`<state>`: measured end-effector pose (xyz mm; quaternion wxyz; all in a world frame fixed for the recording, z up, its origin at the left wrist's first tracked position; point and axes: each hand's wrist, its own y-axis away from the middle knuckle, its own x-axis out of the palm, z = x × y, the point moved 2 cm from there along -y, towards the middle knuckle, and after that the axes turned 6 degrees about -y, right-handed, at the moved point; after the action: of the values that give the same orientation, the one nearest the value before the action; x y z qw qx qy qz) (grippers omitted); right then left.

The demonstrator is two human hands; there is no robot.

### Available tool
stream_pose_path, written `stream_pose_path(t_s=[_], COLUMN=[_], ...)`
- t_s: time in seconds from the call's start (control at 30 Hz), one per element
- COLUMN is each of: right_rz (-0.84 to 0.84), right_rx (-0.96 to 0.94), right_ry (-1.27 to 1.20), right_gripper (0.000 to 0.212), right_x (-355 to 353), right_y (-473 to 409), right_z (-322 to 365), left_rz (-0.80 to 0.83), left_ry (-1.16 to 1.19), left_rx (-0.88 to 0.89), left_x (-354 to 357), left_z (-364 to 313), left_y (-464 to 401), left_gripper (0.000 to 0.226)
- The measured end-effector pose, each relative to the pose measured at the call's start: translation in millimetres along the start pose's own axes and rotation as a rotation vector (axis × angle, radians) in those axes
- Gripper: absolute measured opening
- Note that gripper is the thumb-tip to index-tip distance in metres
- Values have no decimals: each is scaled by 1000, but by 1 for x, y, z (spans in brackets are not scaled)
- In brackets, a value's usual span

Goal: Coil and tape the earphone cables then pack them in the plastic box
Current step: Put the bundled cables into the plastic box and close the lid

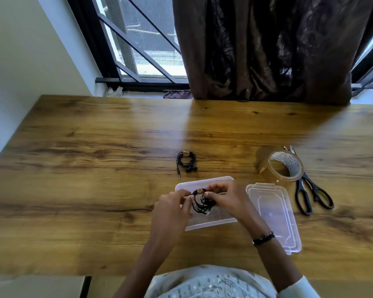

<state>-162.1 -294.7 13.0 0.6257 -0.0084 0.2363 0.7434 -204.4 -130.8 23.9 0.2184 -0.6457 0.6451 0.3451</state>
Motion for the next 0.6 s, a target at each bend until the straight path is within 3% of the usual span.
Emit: stream_pose_path(t_s=[0.2, 0.4, 0.6], right_rz=[-32, -43, -131], right_rx=[-12, -29, -113], right_ry=[129, 208, 335], right_gripper=[11, 11, 17], right_x=[12, 25, 31], right_y=[-9, -9, -3], right_z=[-11, -17, -18], left_rz=[-55, -162, -165], left_ry=[-223, -90, -26], left_rx=[78, 81, 87], left_x=[-3, -7, -8], left_z=[-1, 8, 16], left_y=[4, 7, 8], left_gripper=[23, 24, 26])
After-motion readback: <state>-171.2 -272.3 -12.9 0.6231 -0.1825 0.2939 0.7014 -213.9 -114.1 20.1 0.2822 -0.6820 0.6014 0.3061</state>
